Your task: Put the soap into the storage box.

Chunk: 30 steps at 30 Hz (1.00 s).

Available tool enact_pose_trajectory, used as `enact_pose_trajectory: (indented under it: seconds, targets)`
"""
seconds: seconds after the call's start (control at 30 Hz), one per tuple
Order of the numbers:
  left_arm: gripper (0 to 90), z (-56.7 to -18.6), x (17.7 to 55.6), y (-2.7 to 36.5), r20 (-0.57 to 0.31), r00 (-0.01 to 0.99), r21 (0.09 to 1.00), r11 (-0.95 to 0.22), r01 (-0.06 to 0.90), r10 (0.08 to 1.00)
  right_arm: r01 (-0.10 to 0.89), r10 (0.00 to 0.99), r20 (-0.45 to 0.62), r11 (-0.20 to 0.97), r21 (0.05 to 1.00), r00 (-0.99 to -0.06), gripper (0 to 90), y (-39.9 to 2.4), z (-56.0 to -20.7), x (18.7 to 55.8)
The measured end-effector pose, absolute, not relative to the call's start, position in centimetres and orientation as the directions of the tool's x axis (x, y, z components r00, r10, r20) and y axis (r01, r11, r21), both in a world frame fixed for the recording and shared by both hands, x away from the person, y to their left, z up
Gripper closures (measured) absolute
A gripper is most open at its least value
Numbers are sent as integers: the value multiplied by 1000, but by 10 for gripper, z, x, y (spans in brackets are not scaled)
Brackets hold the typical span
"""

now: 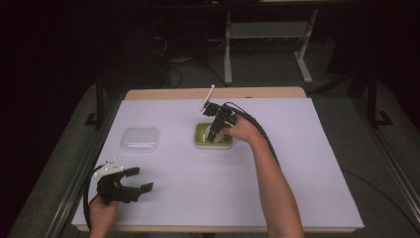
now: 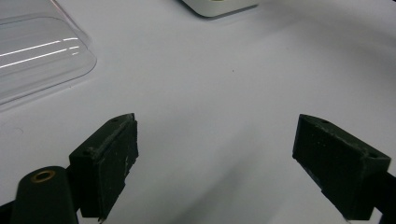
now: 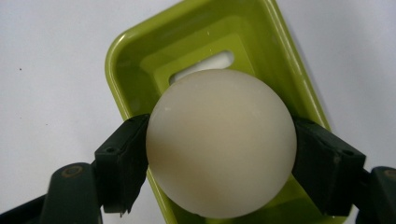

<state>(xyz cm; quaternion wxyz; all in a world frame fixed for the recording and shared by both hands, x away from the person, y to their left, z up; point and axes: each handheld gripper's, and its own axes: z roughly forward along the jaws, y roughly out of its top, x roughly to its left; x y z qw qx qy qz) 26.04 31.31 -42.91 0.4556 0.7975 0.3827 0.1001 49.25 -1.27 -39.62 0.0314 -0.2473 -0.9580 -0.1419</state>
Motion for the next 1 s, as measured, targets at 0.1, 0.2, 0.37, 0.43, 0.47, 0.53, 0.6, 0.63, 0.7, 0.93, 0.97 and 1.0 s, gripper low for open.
enact_pose_trajectory:
  seconds: [0.1,0.2,0.37,0.43,0.47,0.53,0.6,0.63,0.7,0.93,0.97,1.0]
  targets:
    - [136,-429,260,313,-190,688,803,-292,519,701,488,473,123,825,286,-872,234,-15,-392,491]
    - [136,-429,260,312,-193,686,803,-288,521,702,488,472,127,820,300,-872,244,-19,-384,489]
    - [136,-429,260,312,-184,692,803,-300,516,698,489,476,123,813,315,-871,237,-28,-375,483]
    - [136,-429,260,311,-181,693,803,-302,514,698,491,478,121,815,309,-870,237,-33,-372,479]
    - [136,-429,260,311,-181,693,803,-302,514,698,481,474,107,814,326,-874,247,-36,-372,477]
    - [136,-430,260,311,-183,692,802,-301,516,698,492,479,127,803,335,-869,246,-42,-370,473]
    - [136,-430,260,310,-183,692,802,-301,516,698,493,485,117,799,343,-867,242,-49,-370,470]
    - [136,-430,260,310,-183,692,802,-301,516,698,498,486,128,793,352,-865,242,-53,-369,468]
    - [136,-430,260,310,-186,691,803,-298,517,698,506,494,133,782,364,-859,242,-60,-368,464]
    - [136,-430,260,309,-176,697,801,-311,512,695,505,500,125,766,398,-857,243,-83,-366,447]
    - [136,-430,260,309,-178,696,802,-308,512,695,510,504,130,761,400,-854,242,-86,-366,445]
    - [136,-430,260,309,-177,696,801,-309,512,696,504,501,123,761,408,-857,242,-90,-365,443]
